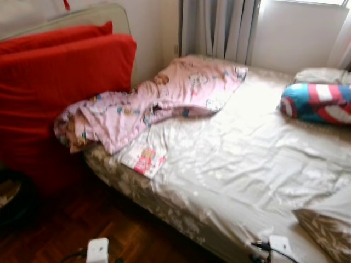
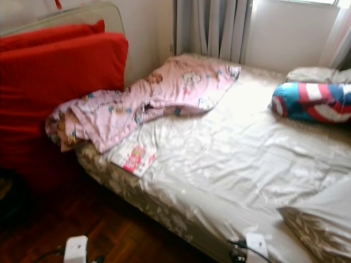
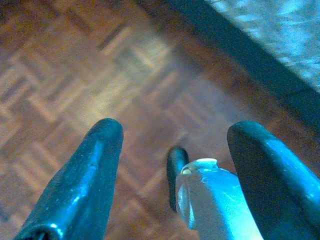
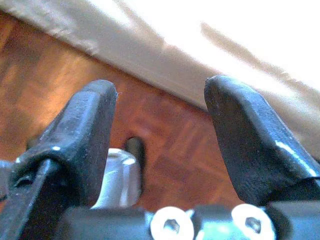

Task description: Clean up the room

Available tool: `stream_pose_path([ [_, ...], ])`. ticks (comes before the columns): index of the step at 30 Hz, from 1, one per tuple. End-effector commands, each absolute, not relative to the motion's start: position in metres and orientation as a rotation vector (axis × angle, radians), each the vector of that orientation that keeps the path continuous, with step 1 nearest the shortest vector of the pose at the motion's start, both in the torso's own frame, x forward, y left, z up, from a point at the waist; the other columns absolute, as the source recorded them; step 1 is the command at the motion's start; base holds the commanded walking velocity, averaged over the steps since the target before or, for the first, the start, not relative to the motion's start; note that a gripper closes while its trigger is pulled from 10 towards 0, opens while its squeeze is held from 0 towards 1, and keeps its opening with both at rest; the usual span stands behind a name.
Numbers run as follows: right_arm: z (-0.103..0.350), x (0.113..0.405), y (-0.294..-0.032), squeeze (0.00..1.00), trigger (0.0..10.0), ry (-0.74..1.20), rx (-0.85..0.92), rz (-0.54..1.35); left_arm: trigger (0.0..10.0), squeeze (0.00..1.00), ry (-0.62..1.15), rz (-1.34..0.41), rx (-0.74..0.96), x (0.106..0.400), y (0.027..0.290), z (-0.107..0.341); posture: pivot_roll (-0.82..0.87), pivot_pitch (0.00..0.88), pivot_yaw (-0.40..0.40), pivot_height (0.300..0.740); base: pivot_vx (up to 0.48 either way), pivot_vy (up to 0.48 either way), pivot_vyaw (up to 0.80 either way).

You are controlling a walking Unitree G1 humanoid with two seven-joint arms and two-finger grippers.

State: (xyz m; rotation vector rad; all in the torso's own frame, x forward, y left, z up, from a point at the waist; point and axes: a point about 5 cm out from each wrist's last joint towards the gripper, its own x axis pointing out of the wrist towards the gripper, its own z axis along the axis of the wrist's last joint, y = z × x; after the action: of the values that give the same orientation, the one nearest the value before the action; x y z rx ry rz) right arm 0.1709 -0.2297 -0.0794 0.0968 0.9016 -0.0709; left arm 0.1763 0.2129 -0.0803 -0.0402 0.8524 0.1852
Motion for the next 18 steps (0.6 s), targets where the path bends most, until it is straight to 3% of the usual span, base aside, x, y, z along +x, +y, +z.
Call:
stream_pose_path([
  [1,-0.08,0.1738,-0.2219,0.0,10.0,0.899,0.11,-0.056,10.0,0.0,0.874,0.201,-0.018,0.17,0.2219,-0.0817,-0.04,0.0,-0.001,0.74,0.0,0.0,0.0],
  [18,-0.0801,0.174,-0.221,0.0,10.0,0.901,0.103,-0.05,10.0,0.0,0.882,0.191,-0.009,0.1702,0.2226,-0.0817,-0.04,0.0,0.004,0.74,0.0,-0.316,0.0],
])
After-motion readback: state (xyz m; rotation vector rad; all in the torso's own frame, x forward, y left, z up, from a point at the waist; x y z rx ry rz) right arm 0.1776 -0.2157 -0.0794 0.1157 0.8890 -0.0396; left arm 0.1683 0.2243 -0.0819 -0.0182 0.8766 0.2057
